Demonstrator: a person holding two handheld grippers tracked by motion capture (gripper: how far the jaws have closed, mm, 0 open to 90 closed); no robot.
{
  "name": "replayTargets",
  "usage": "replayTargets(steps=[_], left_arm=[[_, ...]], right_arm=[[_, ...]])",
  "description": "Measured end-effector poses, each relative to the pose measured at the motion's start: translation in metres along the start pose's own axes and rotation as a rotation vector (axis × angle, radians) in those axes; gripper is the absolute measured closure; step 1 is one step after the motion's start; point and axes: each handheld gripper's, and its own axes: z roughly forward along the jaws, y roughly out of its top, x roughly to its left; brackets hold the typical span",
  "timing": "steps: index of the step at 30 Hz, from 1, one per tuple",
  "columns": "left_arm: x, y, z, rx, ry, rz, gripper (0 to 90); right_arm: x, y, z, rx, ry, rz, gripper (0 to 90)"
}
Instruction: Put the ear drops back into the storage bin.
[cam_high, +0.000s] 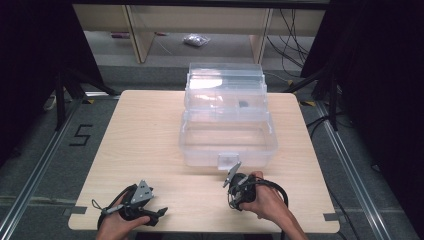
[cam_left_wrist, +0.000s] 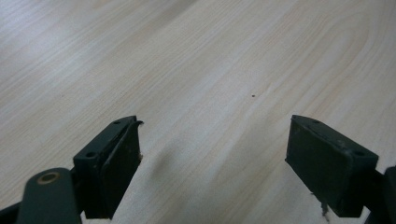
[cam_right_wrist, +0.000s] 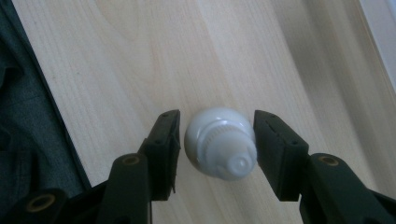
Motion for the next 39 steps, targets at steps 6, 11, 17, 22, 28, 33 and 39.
replayTargets(steps=[6, 11, 17, 22, 28, 33, 39], left_arm=[[0.0, 0.0, 0.0, 0.004, -0.001, 0.003, 17.2], [0.0, 0.0, 0.0, 0.003, -0.003, 0.002, 17.3], [0.0, 0.0, 0.0, -0.002, 0.001, -0.004, 17.3], [-0.001, 0.0, 0.0, -0.003, 0.002, -0.02, 17.3], [0.0, 0.0, 0.0, -0.003, 0.004, -0.009, 17.3], [0.0, 0.0, 0.0, -0.004, 0.005, -0.009, 17.3], [0.0, 0.0, 0.0, -0.001, 0.003, -0.007, 17.3]], right_arm=[[0.0, 0.001, 0.003, 0.01, 0.002, -0.017, 59.5], [0.002, 0.002, 0.002, 0.029, -0.004, -0.009, 60.0], [0.0, 0.002, -0.004, 0.025, -0.006, -0.015, 60.0], [-0.004, 0.001, -0.012, -0.004, -0.005, -0.022, 60.0], [-0.012, 0.003, -0.02, -0.007, -0.002, -0.01, 60.0], [-0.019, 0.003, -0.03, -0.011, 0.007, -0.003, 60.1], [-0.029, 0.004, -0.041, 0.006, 0.002, 0.01, 60.1]])
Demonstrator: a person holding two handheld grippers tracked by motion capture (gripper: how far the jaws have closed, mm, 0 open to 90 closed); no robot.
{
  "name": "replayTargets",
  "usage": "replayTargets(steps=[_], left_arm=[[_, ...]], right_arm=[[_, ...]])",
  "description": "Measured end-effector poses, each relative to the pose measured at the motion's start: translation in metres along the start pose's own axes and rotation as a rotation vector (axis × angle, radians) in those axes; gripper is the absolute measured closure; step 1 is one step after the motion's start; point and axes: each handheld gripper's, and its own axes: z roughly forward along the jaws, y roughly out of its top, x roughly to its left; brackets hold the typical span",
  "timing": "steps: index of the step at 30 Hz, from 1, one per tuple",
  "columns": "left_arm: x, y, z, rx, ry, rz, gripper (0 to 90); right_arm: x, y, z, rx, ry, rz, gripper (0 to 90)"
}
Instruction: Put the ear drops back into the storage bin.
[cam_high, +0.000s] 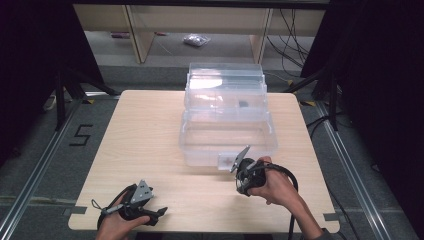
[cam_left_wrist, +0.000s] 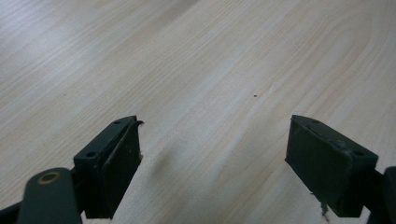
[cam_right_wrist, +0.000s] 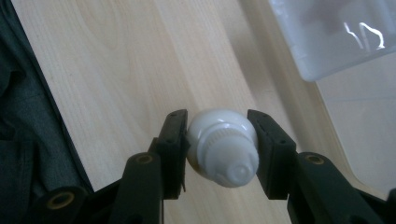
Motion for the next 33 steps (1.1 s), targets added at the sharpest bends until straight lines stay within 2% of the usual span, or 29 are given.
replayTargets(steps=[3, 7, 8, 12, 14, 15, 16, 17, 19, 23, 24, 25, 28, 30, 33], left_arm=[[0.0, 0.0, 0.0, -0.001, 0.0, 0.001, 17.3], [0.0, 0.0, 0.0, -0.003, -0.003, -0.003, 17.3], [0.0, 0.0, 0.0, -0.001, -0.003, -0.002, 17.3], [0.0, 0.0, 0.0, 0.001, -0.003, 0.001, 17.3], [0.0, 0.0, 0.0, -0.002, -0.004, -0.005, 17.3], [0.0, 0.0, 0.0, -0.003, -0.002, -0.007, 17.3], [0.0, 0.0, 0.0, -0.003, -0.003, -0.006, 17.3], [0.0, 0.0, 0.0, -0.003, -0.003, -0.005, 17.3], [0.0, 0.0, 0.0, -0.002, -0.003, -0.007, 17.3], [0.0, 0.0, 0.0, -0.002, -0.002, -0.006, 17.3], [0.0, 0.0, 0.0, -0.002, -0.002, -0.007, 17.3], [0.0, 0.0, 0.0, -0.001, -0.002, -0.008, 17.3], [0.0, 0.0, 0.0, -0.002, -0.002, -0.008, 17.3], [0.0, 0.0, 0.0, -0.002, -0.001, -0.008, 17.3], [0.0, 0.0, 0.0, -0.002, -0.003, -0.007, 17.3]], right_arm=[[-0.004, 0.001, -0.007, -0.022, 0.004, 0.007, 60.1], [-0.007, 0.002, -0.016, -0.018, 0.002, 0.017, 60.1], [-0.008, 0.003, -0.019, -0.016, -0.007, -0.002, 60.0], [-0.01, 0.005, -0.031, -0.024, -0.013, 0.022, 60.1], [-0.015, 0.006, -0.037, -0.017, -0.015, 0.001, 60.1], [-0.017, 0.006, -0.04, -0.02, -0.014, 0.009, 60.1], [-0.019, 0.006, -0.042, -0.044, -0.01, 0.006, 60.1], [-0.02, 0.006, -0.045, -0.035, 0.003, 0.015, 60.0], [-0.025, 0.005, -0.05, -0.053, -0.008, 0.0, 60.1], [-0.032, 0.004, -0.062, -0.054, -0.015, 0.031, 60.1], [-0.034, 0.005, -0.063, -0.058, -0.016, 0.016, 60.1], [-0.035, 0.005, -0.067, -0.05, -0.021, 0.042, 60.1], [-0.042, 0.006, -0.073, -0.06, -0.026, 0.035, 60.1], [-0.046, 0.007, -0.076, -0.055, -0.035, 0.056, 60.1], [-0.054, 0.009, -0.079, -0.05, -0.044, 0.06, 60.1]])
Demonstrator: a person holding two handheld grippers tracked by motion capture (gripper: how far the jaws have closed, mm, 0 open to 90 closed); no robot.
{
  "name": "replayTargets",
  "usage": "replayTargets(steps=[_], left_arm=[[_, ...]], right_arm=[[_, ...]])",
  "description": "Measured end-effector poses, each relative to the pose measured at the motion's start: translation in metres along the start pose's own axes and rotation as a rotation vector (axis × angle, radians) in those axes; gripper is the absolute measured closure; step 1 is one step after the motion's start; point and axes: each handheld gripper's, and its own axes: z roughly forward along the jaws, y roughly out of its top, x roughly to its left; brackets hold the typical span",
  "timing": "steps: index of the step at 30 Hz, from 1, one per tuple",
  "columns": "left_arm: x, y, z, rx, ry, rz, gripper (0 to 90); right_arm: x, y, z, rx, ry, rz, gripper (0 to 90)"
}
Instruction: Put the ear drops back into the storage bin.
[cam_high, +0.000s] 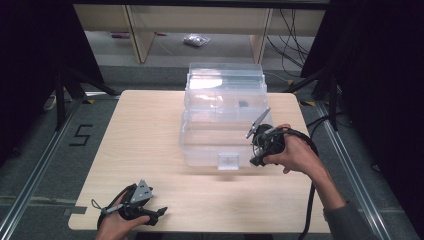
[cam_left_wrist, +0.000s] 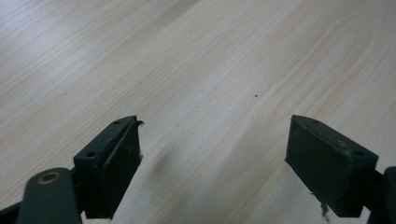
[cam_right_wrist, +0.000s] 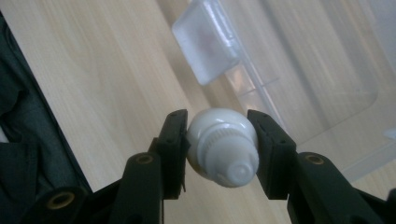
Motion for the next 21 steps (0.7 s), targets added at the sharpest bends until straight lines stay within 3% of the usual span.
replayTargets(steps=[2, 3, 8, 21], left_arm=[[0.0, 0.0, 0.0, 0.004, 0.002, 0.001, 17.3], [0.0, 0.0, 0.0, 0.001, 0.001, -0.002, 17.3], [0.001, 0.0, 0.0, 0.002, 0.002, 0.001, 17.3], [0.001, 0.0, -0.001, 0.003, -0.003, 0.004, 17.3]], right_arm=[[-0.007, 0.002, -0.001, -0.007, 0.001, -0.025, 60.1], [-0.006, 0.003, -0.003, 0.007, 0.002, 0.023, 60.1], [-0.021, 0.009, -0.006, 0.01, -0.011, 0.021, 60.1], [-0.062, 0.015, 0.01, 0.044, -0.027, 0.13, 60.1]])
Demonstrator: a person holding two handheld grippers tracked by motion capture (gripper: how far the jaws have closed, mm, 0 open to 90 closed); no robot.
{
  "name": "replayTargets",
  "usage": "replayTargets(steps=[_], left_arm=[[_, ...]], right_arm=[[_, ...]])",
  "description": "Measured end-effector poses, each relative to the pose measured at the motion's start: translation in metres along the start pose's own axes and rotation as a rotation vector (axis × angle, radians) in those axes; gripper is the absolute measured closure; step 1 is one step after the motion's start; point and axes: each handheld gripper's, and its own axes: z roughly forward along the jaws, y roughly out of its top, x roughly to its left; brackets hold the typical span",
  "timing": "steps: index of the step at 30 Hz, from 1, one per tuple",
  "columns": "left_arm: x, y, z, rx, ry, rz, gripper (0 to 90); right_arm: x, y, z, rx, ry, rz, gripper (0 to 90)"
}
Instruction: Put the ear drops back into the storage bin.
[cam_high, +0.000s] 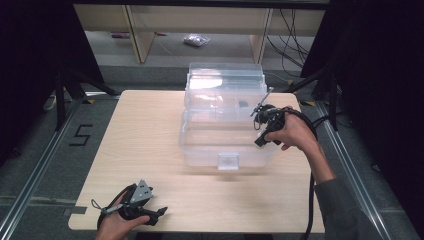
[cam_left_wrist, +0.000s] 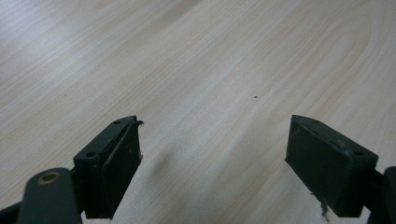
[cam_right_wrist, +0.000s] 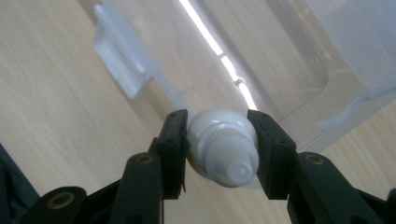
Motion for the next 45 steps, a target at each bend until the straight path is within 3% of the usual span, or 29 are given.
replayTargets(steps=[7, 19, 25, 27, 28, 30, 32, 34, 36, 39, 42, 44, 45], left_arm=[[0.0, 0.0, 0.001, -0.001, 0.004, -0.005, 17.3], [-0.001, 0.0, 0.001, -0.004, 0.001, -0.006, 17.3], [0.0, 0.0, 0.002, -0.002, -0.002, -0.007, 17.3], [0.0, 0.0, 0.0, 0.005, -0.008, 0.003, 17.3], [0.0, 0.0, 0.0, 0.006, -0.003, 0.008, 17.3], [0.0, 0.0, 0.0, -0.006, -0.003, -0.004, 17.4], [0.0, 0.0, 0.001, -0.007, 0.002, -0.02, 17.3], [0.0, 0.0, 0.001, -0.004, -0.001, -0.006, 17.3], [0.0, 0.0, 0.001, -0.006, 0.001, -0.007, 17.4], [0.0, 0.0, 0.001, 0.0, 0.002, -0.001, 17.3], [0.0, 0.0, 0.001, -0.006, 0.003, -0.008, 17.3], [-0.001, 0.0, 0.001, -0.005, 0.001, -0.007, 17.3], [0.0, 0.0, 0.001, -0.005, 0.002, -0.007, 17.3]], right_arm=[[-0.019, 0.004, 0.016, 0.017, -0.009, 0.048, 60.1], [-0.035, 0.008, 0.044, 0.061, -0.004, 0.1, 60.1], [-0.037, 0.013, 0.054, 0.089, -0.003, 0.121, 60.1], [-0.038, 0.014, 0.056, 0.09, 0.003, 0.108, 60.1], [-0.037, 0.015, 0.058, 0.102, 0.001, 0.13, 60.1], [-0.039, 0.014, 0.061, 0.101, -0.013, 0.111, 60.1], [-0.04, 0.015, 0.063, 0.114, -0.017, 0.128, 60.1], [-0.041, 0.014, 0.066, 0.126, -0.003, 0.161, 60.1], [-0.044, 0.014, 0.069, 0.122, -0.011, 0.135, 60.1], [-0.043, 0.012, 0.075, 0.147, -0.001, 0.184, 60.1], [-0.045, 0.011, 0.078, 0.133, -0.004, 0.162, 60.1], [-0.044, 0.012, 0.079, 0.149, -0.003, 0.183, 60.1], [-0.047, 0.013, 0.08, 0.141, -0.014, 0.136, 60.1]])
